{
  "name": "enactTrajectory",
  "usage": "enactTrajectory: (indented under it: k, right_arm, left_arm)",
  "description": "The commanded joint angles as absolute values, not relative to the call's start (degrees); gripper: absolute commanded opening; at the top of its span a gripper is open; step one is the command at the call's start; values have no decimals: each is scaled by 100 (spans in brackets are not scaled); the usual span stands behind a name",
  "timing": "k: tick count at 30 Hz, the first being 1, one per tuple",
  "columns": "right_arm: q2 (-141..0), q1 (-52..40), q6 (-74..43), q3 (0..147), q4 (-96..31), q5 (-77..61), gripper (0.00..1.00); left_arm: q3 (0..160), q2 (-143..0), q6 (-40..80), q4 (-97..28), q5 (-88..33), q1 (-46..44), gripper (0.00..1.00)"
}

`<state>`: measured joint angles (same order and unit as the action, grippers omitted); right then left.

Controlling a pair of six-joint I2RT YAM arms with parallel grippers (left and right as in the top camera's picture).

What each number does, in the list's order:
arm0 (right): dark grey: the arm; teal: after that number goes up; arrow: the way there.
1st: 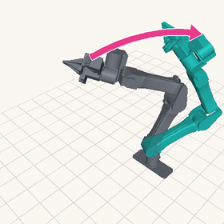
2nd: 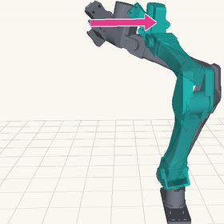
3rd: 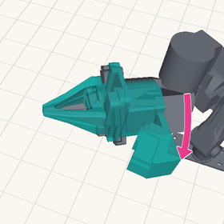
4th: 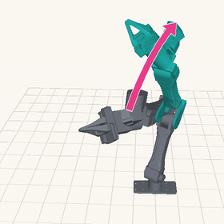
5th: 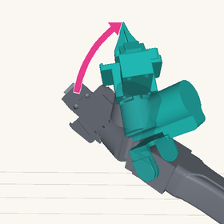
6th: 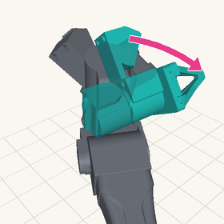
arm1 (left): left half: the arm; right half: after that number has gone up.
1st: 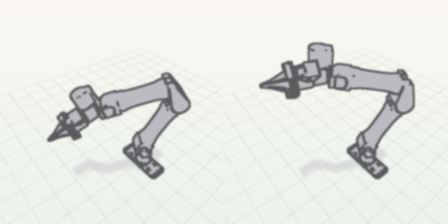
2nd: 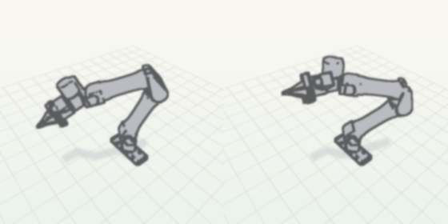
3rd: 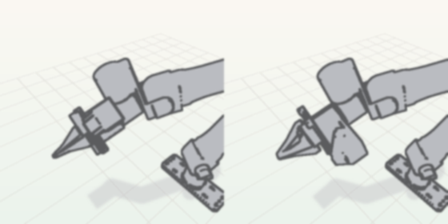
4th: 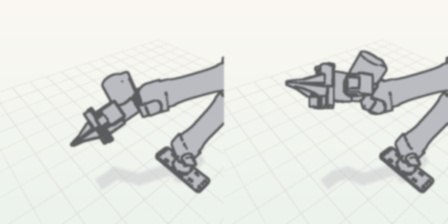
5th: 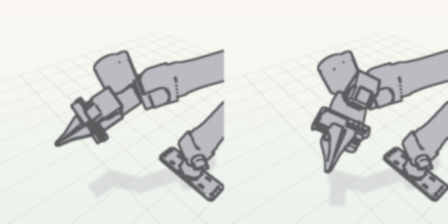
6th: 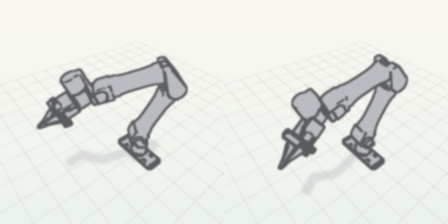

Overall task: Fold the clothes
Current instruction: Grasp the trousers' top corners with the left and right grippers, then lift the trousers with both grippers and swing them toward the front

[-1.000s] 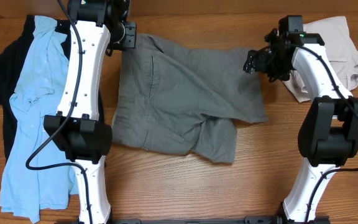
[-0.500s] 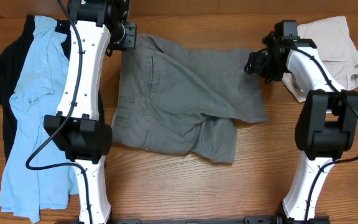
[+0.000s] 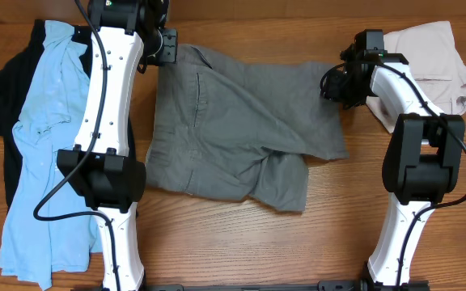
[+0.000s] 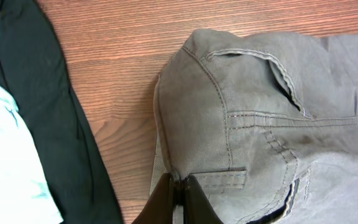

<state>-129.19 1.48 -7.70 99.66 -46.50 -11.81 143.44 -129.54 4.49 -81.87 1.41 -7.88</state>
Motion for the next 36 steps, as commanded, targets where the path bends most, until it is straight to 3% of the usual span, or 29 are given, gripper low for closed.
enactTrajectory:
  k: [1, 3, 5, 8, 11, 13, 18, 26, 36]
  right_arm:
    - [-13002, 172, -770, 9931, -4633, -1227, 50]
    - [-13006, 172, -770, 9920, -4630, -1227, 48]
    - [-13015, 172, -770, 9850, -4574, -1227, 39]
    - [-13109, 172, -773, 9845, -4589, -1229, 34]
    - [-13155, 172, -773, 9845, -4611, -1229, 23]
    - [-13152, 174, -790, 9850, -4591, -1229, 4]
    - [-13115, 311, -923, 10241, -4877, -1374, 4]
    - [-12554, 749, -939, 12184, -6630, -1424, 4]
    - [-11646, 1109, -893, 14306, -8650, -1426, 4]
  left_arm:
    - [14492, -12835, 534, -8184, 257, -794, 4]
    - [14490, -12835, 534, -8184, 257, -794, 4]
    - [14490, -12835, 534, -8184, 257, -794, 4]
    - [14490, -12835, 534, -8184, 257, -794, 4]
    - [14490, -12835, 534, -8184, 257, -794, 4]
    - [14490, -12835, 534, -8182, 257, -794, 4]
    - [14492, -12835, 534, -8077, 368, -792, 4]
    - [14569, -12599, 534, -7983, 646, -784, 4]
    - [14573, -11122, 534, -7599, 661, -786, 4]
